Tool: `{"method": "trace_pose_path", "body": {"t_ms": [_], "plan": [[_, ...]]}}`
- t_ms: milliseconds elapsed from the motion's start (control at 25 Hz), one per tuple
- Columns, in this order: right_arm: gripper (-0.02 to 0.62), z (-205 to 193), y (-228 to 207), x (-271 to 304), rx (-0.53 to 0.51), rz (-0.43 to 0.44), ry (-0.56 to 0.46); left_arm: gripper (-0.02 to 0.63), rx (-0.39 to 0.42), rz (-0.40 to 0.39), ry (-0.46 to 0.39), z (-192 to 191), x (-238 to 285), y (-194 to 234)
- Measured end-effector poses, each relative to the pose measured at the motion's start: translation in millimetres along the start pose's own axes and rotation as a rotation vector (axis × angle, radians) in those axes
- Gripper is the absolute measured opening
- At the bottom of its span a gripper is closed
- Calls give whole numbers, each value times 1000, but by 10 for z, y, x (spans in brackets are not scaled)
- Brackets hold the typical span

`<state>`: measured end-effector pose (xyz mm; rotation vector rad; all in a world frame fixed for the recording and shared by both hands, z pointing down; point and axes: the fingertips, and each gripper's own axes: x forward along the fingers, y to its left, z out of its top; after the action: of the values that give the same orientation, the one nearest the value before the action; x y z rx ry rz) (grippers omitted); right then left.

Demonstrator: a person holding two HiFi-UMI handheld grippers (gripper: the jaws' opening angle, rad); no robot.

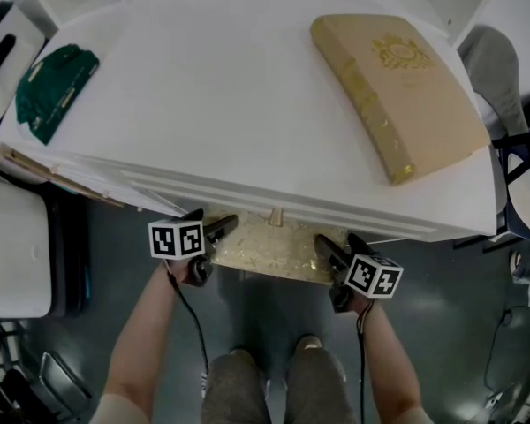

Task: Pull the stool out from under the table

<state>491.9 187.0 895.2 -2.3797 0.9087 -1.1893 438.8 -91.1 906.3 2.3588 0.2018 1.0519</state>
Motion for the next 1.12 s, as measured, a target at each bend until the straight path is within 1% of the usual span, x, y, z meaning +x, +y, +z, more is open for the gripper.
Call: {"method": "trace_pose_path", "body": {"t_ms": [120, 240, 320, 600, 800, 920, 1120], "plan": [[446, -13, -15, 34, 17, 26, -8, 453, -21, -48, 10, -13, 45, -11], [446, -4, 20, 88, 37, 78, -16, 453, -24, -71, 25, -12, 65, -16], [445, -8, 26, 111, 47, 97, -18, 453, -23, -76, 28, -18, 73, -15], [443, -52, -4, 47, 46, 67, -30, 453, -13, -62, 23, -72, 39, -46], [443, -134, 177, -115, 2, 75, -16, 453, -40, -71, -2, -237, -195, -62], [443, -152, 323, -250, -27, 76, 13, 453, -75, -68, -17, -353, -396, -84], [443, -136, 675, -563, -47, 86, 82, 453, -151, -55, -17, -495, -872, -213]]}}
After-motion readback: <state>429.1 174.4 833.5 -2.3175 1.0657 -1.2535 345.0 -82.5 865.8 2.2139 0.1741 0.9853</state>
